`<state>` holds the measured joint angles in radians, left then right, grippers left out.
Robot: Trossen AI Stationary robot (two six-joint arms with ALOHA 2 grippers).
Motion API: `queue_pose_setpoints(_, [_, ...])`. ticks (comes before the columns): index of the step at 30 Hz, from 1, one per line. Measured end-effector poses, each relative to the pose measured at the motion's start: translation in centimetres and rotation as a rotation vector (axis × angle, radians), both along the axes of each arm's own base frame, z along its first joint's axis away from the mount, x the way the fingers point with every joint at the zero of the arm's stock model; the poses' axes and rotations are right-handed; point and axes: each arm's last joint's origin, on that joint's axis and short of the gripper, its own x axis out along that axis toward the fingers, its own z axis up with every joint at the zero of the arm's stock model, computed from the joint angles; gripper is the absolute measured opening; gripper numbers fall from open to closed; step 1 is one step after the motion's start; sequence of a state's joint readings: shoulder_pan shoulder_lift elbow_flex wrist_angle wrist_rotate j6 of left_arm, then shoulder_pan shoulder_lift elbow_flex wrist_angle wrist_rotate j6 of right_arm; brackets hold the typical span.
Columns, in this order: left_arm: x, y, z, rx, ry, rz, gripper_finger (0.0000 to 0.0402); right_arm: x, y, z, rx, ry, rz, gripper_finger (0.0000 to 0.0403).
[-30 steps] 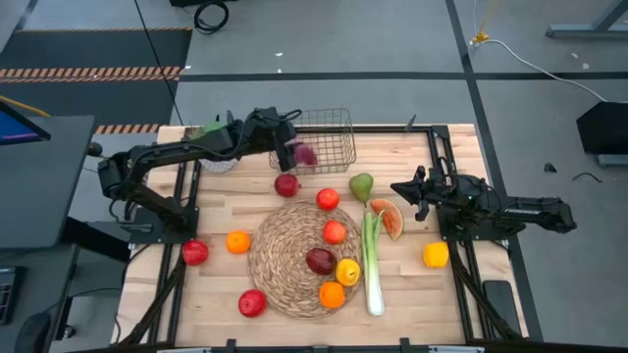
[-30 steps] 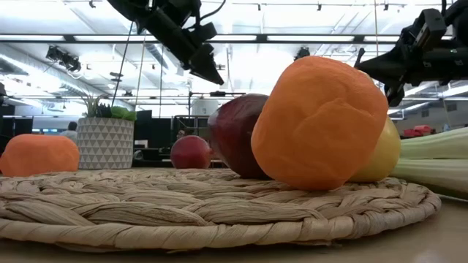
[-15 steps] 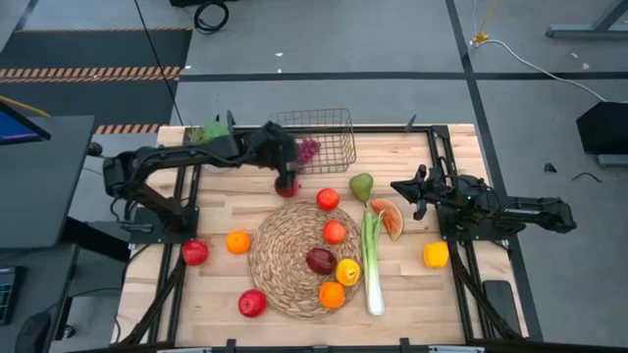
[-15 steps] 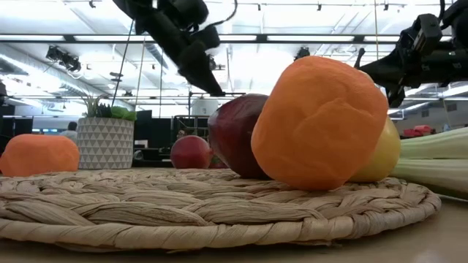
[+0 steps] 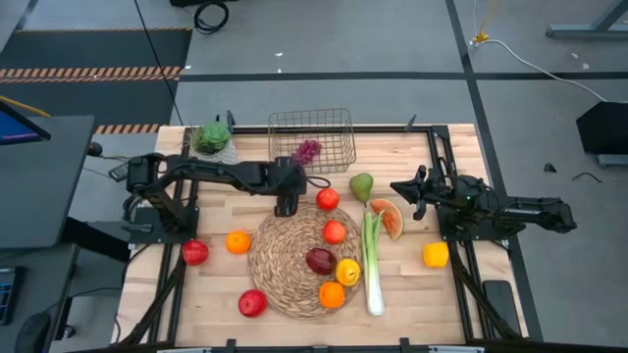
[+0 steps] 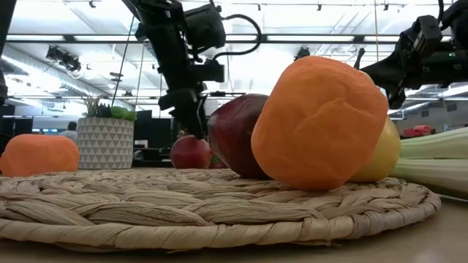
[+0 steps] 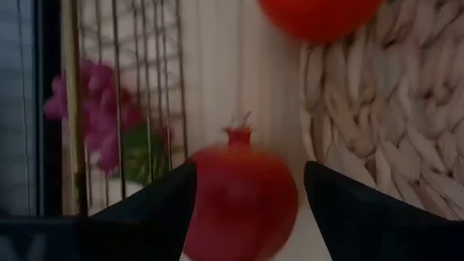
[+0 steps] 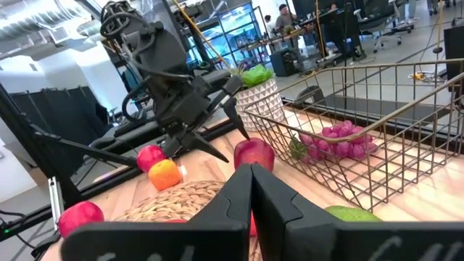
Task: Build produce basket
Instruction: Put the pomegranate into the wire basket
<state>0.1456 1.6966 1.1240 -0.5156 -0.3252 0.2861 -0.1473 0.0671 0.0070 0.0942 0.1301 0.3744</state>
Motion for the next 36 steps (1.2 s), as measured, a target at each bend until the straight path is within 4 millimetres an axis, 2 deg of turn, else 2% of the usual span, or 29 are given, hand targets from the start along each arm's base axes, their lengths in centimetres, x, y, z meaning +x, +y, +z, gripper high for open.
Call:
queue_pose_setpoints(7, [-0.6,0.1,-0.2,0.029,0.061,0.036,0.0261,0.0,0.0,-0.3,0.004,0.028,0.000,0.0014])
queue_pose_setpoints(15, [-0.9,1.4,-0.5,0.002,0.074,0.085,0.0272,0.0,0.0,-0.3,0.005,0.030,0.000,0.0014])
queue_pose_setpoints(22, [-0.9,2.5,-1.1,-0.091,0.070,0.096,0.0277,0.0,0.0,-0.3,0.005,0.030,0.001,0.0014])
queue_pose_setpoints(28, [-0.4,2.4,-2.4,-0.096,0.104,0.092,0.0277,0.0,0.0,-0.3,0.006,0.032,0.001,0.0014])
queue_pose_setpoints(36, [-0.3,1.8,-2.7,-0.090,0.112,0.096,0.0263,0.0,0.0,-0.4,0.008,0.043,0.001,0.0014])
